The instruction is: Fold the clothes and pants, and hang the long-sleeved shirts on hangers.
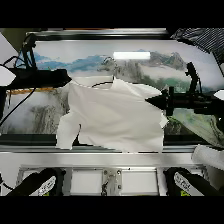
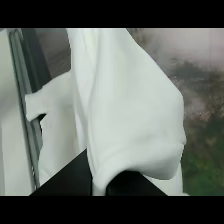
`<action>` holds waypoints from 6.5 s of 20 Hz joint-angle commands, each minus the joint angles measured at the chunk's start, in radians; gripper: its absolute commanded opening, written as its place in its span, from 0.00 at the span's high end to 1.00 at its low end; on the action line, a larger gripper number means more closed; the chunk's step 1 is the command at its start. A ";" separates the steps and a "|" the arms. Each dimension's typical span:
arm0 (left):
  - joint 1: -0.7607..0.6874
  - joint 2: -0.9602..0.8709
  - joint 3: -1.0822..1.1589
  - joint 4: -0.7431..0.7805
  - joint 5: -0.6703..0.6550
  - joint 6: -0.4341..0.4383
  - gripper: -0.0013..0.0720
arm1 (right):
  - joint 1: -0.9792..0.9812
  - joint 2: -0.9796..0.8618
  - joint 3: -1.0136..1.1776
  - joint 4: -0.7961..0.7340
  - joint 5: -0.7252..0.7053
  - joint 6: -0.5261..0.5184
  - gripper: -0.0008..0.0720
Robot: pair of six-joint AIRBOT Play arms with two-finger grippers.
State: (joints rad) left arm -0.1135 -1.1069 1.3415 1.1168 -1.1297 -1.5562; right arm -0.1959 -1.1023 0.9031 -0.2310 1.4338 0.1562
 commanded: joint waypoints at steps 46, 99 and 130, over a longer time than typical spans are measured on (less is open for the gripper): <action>-0.022 0.156 0.360 0.154 -0.148 -0.068 0.97 | -0.096 0.180 0.073 0.377 -0.410 -0.019 0.97; -0.230 -0.113 0.360 0.112 0.056 0.015 0.97 | -0.863 0.228 0.747 -1.113 -0.947 1.165 0.97; -0.230 -0.115 0.360 0.111 -0.083 0.014 0.97 | -0.928 -0.068 0.890 -1.113 -1.018 1.318 0.97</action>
State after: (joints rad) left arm -0.3428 -1.2201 1.7008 1.2278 -1.2106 -1.5421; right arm -1.0939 -1.1610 1.7920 -1.3437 0.3775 1.4498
